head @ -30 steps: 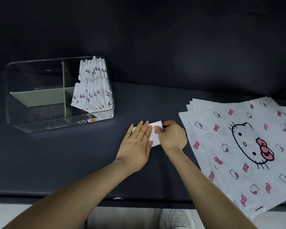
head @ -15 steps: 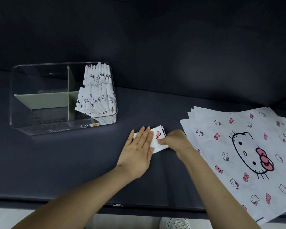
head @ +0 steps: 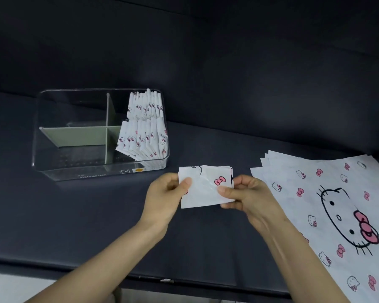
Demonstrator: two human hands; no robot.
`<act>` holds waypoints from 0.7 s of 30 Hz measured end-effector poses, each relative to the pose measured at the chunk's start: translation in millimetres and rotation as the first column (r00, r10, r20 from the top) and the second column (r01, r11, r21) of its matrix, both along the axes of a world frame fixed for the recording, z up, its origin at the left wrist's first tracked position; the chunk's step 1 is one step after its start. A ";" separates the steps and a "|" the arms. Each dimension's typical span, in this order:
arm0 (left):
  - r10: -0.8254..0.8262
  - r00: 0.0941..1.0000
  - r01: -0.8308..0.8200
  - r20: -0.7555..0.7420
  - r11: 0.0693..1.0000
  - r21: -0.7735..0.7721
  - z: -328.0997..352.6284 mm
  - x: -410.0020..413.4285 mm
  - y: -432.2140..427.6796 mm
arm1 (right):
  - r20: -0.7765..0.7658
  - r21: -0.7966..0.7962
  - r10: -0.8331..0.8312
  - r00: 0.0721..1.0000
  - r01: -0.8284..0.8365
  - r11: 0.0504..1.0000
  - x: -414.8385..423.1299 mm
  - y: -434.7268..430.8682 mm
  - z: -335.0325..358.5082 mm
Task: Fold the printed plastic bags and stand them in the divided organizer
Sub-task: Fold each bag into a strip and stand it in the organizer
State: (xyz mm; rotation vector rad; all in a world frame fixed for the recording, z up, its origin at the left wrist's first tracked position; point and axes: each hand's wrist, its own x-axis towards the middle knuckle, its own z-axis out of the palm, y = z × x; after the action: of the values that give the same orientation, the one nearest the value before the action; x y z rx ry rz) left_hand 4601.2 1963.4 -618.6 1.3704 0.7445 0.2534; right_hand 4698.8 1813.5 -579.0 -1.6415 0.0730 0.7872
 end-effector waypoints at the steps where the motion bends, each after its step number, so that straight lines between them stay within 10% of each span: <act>1: 0.023 0.999 -0.023 0.026 0.999 -0.024 8.3 -2.2 5.2 | -0.003 0.028 0.010 1.000 -0.010 1.000 -2.1 3.2 3.7; 9: -0.005 0.987 0.037 0.163 0.980 -0.198 50.1 -33.2 67.8 | -0.135 0.301 0.087 0.987 -0.043 0.953 -19.0 57.0 35.1; 21: 0.190 0.965 -0.168 0.183 0.977 -0.129 63.9 -72.2 138.6 | 0.212 0.200 0.057 0.976 -0.101 0.975 -62.6 171.4 54.2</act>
State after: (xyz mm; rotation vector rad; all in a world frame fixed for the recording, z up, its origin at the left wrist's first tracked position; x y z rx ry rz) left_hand 4529.1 2101.9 -554.6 1.1538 0.7088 0.4747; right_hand 4636.3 1984.9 -524.8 -1.5223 -0.2166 0.6581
